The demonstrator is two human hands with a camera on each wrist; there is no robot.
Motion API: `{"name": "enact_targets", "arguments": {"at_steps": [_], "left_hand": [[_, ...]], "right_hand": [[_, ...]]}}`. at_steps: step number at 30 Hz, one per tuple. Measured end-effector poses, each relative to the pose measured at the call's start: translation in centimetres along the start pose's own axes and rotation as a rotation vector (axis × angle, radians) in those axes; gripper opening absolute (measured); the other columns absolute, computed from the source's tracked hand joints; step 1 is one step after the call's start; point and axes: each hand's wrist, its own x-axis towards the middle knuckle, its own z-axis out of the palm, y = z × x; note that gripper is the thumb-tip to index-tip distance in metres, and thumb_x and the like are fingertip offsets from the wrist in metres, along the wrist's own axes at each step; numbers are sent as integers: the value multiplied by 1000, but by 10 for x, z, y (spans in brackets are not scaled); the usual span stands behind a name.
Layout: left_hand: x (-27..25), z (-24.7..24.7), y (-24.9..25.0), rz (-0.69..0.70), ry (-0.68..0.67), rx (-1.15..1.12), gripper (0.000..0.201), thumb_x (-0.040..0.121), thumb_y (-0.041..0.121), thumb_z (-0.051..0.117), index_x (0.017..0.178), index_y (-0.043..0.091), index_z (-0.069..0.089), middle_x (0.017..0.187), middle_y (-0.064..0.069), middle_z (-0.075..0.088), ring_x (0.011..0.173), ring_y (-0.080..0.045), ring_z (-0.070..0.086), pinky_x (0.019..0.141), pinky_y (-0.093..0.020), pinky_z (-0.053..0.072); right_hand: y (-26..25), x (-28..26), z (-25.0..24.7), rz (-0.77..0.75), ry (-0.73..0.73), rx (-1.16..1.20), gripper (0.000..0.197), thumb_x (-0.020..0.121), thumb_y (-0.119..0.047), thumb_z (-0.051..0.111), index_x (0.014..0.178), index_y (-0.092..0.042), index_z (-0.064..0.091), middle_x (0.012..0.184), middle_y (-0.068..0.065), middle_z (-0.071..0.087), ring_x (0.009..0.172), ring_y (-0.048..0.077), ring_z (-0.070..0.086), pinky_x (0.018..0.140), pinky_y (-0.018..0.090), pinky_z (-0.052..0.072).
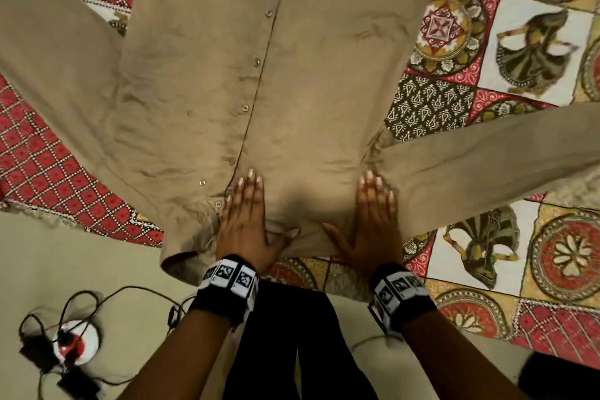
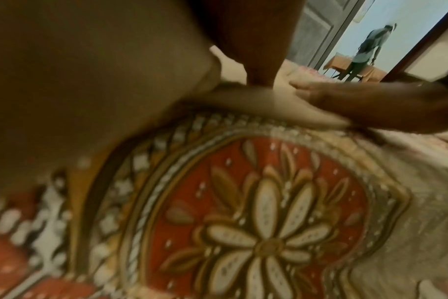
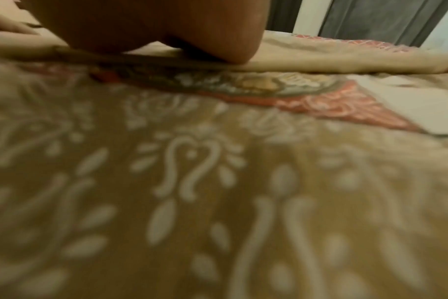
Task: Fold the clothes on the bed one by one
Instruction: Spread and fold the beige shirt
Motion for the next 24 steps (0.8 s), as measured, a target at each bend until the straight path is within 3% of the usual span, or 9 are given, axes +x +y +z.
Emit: {"name": "enact_targets", "arguments": {"at_steps": [2,5,7,9,13,16,18,21,24], "left_hand": [[5,-22,11,-14,-15,-20,108,78,67,54,159,11,10,167,-7,7,154,-24,7,124,-39,11],[39,-62,30,78,164,-83,76,88,41,44,155,9,27,162,-11,25,150,-28,23,122,-42,22],[84,-84,39,137,224,-60,66,93,30,38,155,10,28,164,-10,22,151,-27,19,122,-42,20],[136,-96,47,167,137,-10,63,98,20,39,157,11,21,166,-8,12,154,-26,7,123,-40,11],[196,-83,40,231,-1,181,65,105,24,36,159,16,1,167,-1,-6,154,-22,-7,124,-39,2],[198,-76,23,251,39,204,67,105,30,38,160,16,3,167,2,-6,154,-19,-5,123,-36,-1],[193,-80,23,247,51,168,67,103,30,39,159,15,5,167,1,-4,154,-19,-4,123,-35,-3],[188,-94,37,209,-3,94,69,102,26,41,159,13,6,167,-1,-3,154,-20,-4,125,-38,2],[206,-119,47,244,37,84,63,102,25,39,159,12,13,167,-2,6,154,-22,4,124,-40,9]], "right_hand": [[4,-7,-11,1,27,23,95,95,-62,53,156,5,24,166,21,16,155,35,11,124,54,16],[-15,26,-27,-131,79,66,74,102,-43,48,156,2,26,165,20,19,155,34,14,126,51,15],[-37,76,-28,-123,105,104,67,99,-27,51,156,0,27,164,19,23,154,33,20,126,47,15],[-59,125,-22,-86,69,127,68,95,-16,52,156,0,27,164,18,24,153,32,21,126,45,13],[-58,164,-3,-101,24,58,64,105,-33,39,159,-4,22,168,13,15,156,27,12,126,46,12],[-26,152,-8,96,111,29,82,101,-61,32,159,-4,21,167,14,17,155,29,14,127,47,8],[-8,139,-12,247,123,24,90,99,-68,31,159,-3,18,167,14,17,155,30,15,126,49,9],[-1,140,-26,302,159,61,83,103,-61,25,156,3,23,164,20,23,153,35,21,125,52,13],[-23,184,-41,68,222,110,64,105,-39,34,154,2,30,163,20,27,153,35,22,125,51,14]]}}
